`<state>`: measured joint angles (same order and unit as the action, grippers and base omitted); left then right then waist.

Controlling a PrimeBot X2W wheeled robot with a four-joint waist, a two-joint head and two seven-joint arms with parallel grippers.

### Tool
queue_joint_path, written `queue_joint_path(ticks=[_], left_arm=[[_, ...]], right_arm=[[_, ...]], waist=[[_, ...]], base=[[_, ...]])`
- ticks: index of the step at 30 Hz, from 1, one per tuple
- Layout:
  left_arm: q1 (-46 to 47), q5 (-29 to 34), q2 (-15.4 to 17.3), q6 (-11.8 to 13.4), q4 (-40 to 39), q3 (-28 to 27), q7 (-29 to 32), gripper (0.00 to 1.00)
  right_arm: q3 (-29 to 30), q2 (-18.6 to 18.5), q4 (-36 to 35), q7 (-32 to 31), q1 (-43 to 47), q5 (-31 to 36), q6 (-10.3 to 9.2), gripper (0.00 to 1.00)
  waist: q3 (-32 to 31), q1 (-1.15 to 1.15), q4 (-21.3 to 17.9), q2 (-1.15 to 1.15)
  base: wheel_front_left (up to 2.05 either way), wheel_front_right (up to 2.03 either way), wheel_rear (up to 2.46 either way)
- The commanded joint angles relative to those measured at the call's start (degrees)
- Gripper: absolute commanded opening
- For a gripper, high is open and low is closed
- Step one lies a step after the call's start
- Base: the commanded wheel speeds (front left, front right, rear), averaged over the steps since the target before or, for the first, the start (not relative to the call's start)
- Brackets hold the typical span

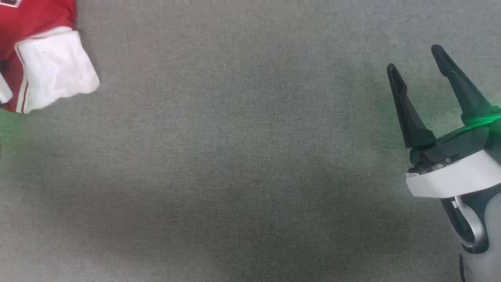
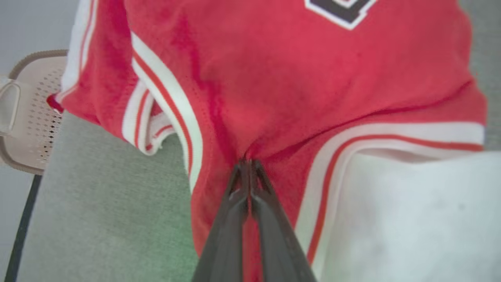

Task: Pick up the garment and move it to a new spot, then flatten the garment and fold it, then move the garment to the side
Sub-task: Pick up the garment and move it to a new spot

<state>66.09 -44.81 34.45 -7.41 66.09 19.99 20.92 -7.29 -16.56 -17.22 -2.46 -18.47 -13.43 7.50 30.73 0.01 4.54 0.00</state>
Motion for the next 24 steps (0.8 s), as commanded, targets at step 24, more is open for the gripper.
queue_joint_path(ticks=[24], left_arm=[[7.75, 3.90, 7.58, -0.07, -13.29, 8.99, -16.48, 0.00]], right_arm=[[-1.57, 4.27, 10.04, 7.57, 4.79, -2.83, -0.02, 1.00]], waist=[[-19.93, -0.01, 2.39, 0.00]], base=[[0.00, 0.00, 0.00]])
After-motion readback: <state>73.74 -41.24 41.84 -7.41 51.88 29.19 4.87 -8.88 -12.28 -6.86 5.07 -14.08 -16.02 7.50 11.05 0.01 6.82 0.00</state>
